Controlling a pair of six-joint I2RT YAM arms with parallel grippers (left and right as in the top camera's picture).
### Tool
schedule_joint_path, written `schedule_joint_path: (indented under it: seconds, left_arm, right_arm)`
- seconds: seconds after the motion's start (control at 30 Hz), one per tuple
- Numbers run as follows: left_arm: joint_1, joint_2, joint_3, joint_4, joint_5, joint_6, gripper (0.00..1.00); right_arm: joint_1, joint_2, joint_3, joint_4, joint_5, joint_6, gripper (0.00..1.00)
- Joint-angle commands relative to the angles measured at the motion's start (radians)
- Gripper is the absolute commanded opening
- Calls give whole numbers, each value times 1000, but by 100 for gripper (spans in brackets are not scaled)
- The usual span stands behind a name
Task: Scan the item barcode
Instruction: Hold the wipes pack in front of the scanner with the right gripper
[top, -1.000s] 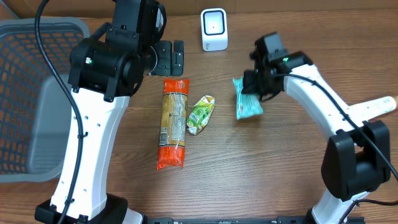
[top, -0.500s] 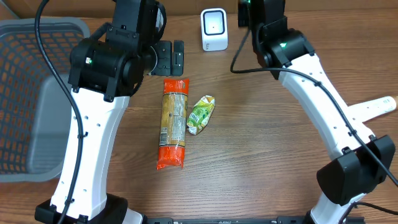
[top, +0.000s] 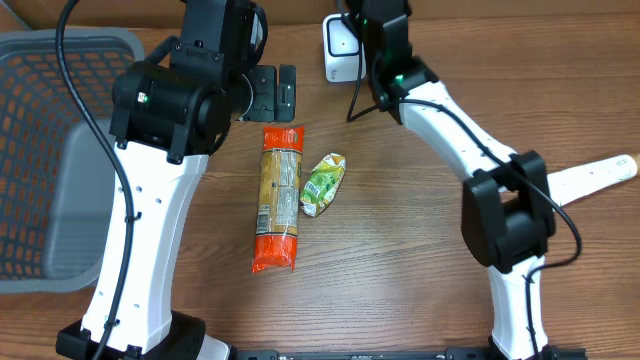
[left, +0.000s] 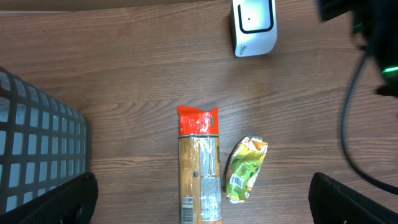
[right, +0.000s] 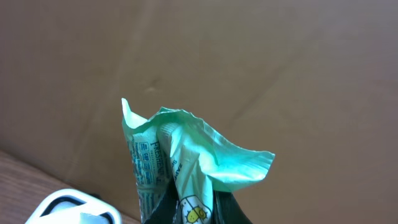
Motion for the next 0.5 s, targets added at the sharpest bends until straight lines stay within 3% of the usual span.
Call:
schedule_joint_path:
  seconds: [0.0, 0.3, 0.47]
  left_arm:
    - [5, 3, 2, 1, -10, 19, 100]
    - [5, 3, 2, 1, -10, 19, 99]
    - [5, 3, 2, 1, -10, 19, 100]
  right_arm:
    - [5, 18, 15, 85, -97, -76, 4]
    - [24, 121, 16, 292, -116, -76, 4]
    - [32, 167, 16, 321, -150, -80, 4]
